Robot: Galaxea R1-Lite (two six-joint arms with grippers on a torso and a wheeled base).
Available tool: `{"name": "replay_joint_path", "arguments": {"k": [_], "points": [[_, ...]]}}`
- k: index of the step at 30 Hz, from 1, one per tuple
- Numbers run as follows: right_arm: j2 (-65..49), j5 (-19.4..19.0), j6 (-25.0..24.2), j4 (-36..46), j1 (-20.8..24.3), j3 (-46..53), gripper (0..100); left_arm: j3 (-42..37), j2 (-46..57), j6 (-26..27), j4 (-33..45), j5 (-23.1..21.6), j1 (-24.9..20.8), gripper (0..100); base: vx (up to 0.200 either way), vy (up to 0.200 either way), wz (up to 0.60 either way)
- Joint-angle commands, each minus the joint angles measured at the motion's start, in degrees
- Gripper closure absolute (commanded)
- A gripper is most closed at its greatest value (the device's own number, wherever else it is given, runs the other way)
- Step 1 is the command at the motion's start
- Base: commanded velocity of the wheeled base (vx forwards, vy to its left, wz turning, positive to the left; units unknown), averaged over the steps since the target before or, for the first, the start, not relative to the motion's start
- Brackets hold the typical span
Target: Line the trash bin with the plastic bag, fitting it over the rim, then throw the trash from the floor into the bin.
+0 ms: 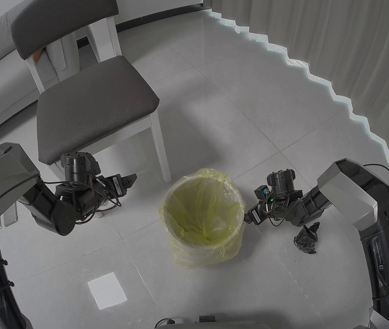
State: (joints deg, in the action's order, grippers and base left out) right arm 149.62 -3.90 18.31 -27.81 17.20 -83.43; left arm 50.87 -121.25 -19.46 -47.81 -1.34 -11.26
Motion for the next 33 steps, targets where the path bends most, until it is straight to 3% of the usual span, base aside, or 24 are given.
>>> {"name": "replay_joint_path", "arguments": {"k": [1,12,22,33], "points": [[2.3,0.2,0.1,-0.1,0.0,-0.8,0,0.0,0.0,-0.1,-0.4,0.0,-0.3,0,0.000,0.000,0.00],[-6.4,-0.1,0.1,0.6,-3.1,5.8,0,-1.0,1.8,-0.1,-0.5,-0.6,-0.3,0,0.000,0.000,0.00],[-9.7,0.2,4.0,4.7,-15.2,12.8,0,-3.8,1.8,-0.1,-6.1,-1.6,-0.3,0,0.000,0.000,0.00],[-6.2,0.7,6.7,4.2,-19.6,15.2,0,-3.9,1.6,-0.1,-6.2,-1.6,-1.4,0,0.000,0.000,0.00]]}}
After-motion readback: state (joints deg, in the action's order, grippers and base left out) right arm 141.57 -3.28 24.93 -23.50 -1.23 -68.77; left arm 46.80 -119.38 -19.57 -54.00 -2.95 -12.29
